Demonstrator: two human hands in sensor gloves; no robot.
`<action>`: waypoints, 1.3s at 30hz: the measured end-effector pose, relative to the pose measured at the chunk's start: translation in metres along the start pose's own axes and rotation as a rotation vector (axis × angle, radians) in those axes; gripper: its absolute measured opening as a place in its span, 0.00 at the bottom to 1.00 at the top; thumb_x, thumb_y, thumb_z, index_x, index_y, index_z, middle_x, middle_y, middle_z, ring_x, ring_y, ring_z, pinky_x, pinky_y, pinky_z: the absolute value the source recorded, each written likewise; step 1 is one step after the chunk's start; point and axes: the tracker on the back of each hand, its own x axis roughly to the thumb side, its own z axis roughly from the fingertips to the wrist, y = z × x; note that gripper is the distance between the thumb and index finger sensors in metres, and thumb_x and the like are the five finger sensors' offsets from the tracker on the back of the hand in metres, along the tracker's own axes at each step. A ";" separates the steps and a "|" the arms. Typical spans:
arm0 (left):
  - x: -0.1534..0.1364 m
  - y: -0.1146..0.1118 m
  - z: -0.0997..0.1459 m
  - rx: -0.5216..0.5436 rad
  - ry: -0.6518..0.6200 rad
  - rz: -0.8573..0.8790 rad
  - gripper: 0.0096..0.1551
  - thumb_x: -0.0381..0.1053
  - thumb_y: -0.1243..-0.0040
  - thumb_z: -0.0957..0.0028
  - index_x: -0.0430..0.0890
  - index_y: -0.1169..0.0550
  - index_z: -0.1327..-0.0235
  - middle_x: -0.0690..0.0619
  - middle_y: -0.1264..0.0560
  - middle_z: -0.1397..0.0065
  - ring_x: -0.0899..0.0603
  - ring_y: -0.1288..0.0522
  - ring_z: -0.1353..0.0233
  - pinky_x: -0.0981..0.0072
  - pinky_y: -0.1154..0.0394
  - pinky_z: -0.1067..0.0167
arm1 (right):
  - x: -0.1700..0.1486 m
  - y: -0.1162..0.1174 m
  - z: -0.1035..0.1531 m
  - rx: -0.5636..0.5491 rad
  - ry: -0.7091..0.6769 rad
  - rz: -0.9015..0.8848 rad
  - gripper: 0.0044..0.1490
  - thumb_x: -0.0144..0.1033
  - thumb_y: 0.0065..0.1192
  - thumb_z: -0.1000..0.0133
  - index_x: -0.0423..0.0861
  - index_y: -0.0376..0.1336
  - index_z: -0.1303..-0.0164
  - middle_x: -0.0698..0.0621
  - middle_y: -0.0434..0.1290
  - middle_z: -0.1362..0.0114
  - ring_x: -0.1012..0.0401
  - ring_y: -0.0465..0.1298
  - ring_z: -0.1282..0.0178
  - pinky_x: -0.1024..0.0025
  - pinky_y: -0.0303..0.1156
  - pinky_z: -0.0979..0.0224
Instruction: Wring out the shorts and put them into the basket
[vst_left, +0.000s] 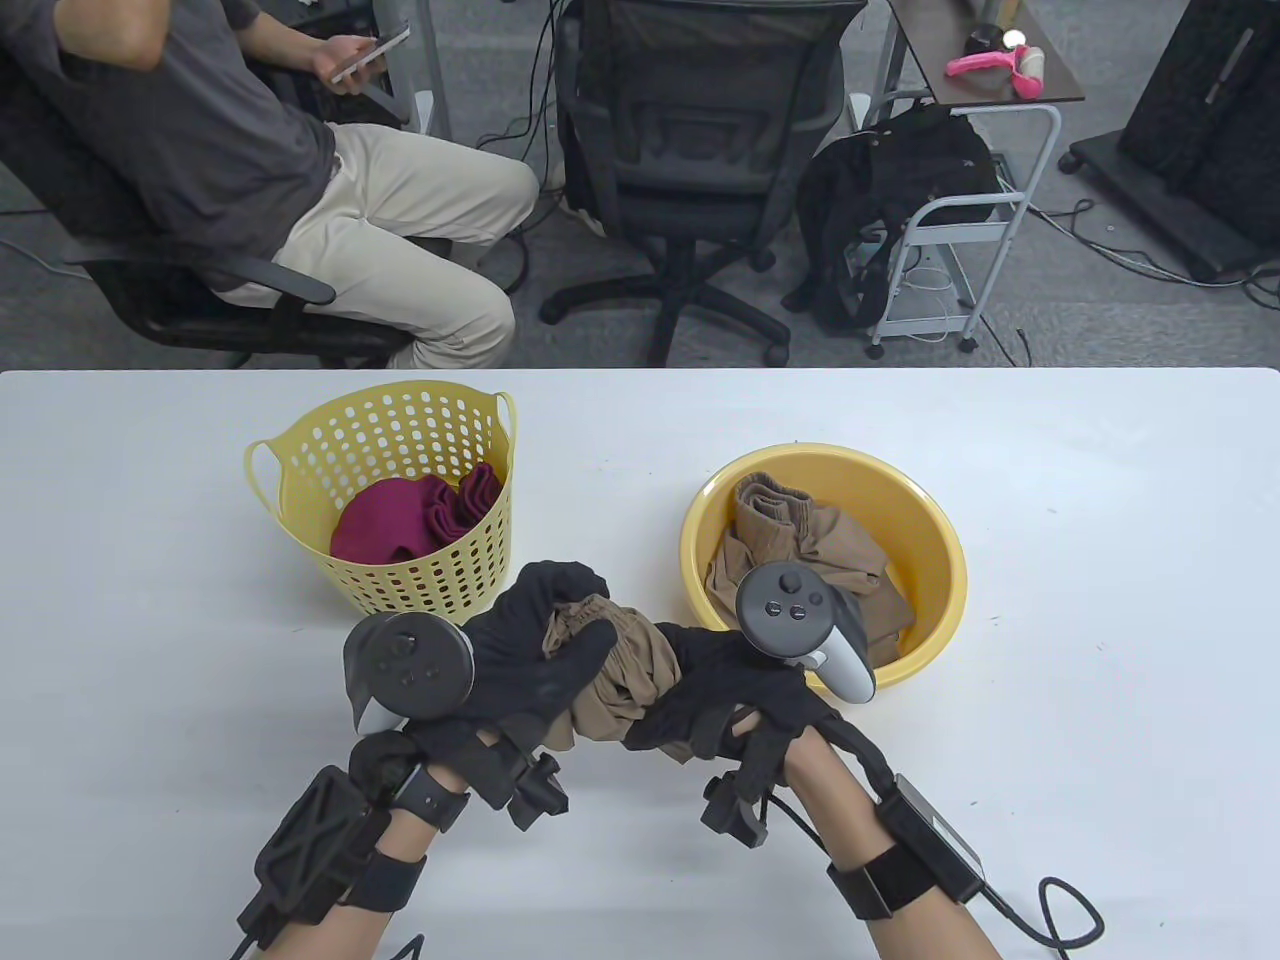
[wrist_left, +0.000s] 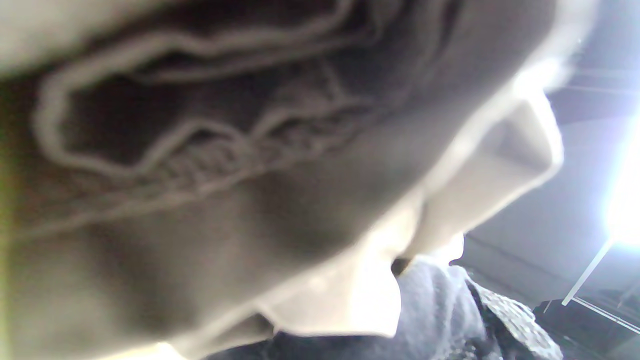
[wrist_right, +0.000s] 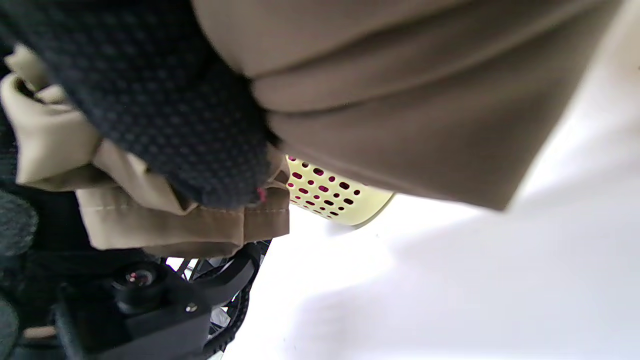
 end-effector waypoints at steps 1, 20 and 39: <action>0.000 0.001 0.000 0.001 0.000 -0.005 0.31 0.63 0.47 0.37 0.48 0.40 0.31 0.38 0.30 0.31 0.32 0.21 0.37 0.33 0.29 0.36 | 0.000 0.000 0.001 0.000 -0.002 0.007 0.47 0.44 0.87 0.56 0.38 0.62 0.35 0.48 0.77 0.44 0.52 0.81 0.55 0.53 0.76 0.45; 0.008 0.019 -0.002 -0.010 -0.010 -0.143 0.31 0.63 0.42 0.38 0.48 0.38 0.33 0.39 0.28 0.32 0.33 0.20 0.39 0.34 0.28 0.37 | 0.008 0.004 0.010 -0.054 -0.032 0.144 0.61 0.49 0.85 0.55 0.39 0.53 0.21 0.34 0.60 0.21 0.32 0.60 0.22 0.29 0.58 0.28; 0.012 0.057 -0.004 0.035 0.019 -0.241 0.31 0.62 0.41 0.38 0.48 0.37 0.32 0.39 0.28 0.31 0.32 0.20 0.38 0.33 0.28 0.36 | -0.005 0.012 0.023 -0.188 -0.028 0.481 0.65 0.55 0.83 0.55 0.38 0.51 0.19 0.32 0.52 0.17 0.30 0.49 0.18 0.24 0.47 0.27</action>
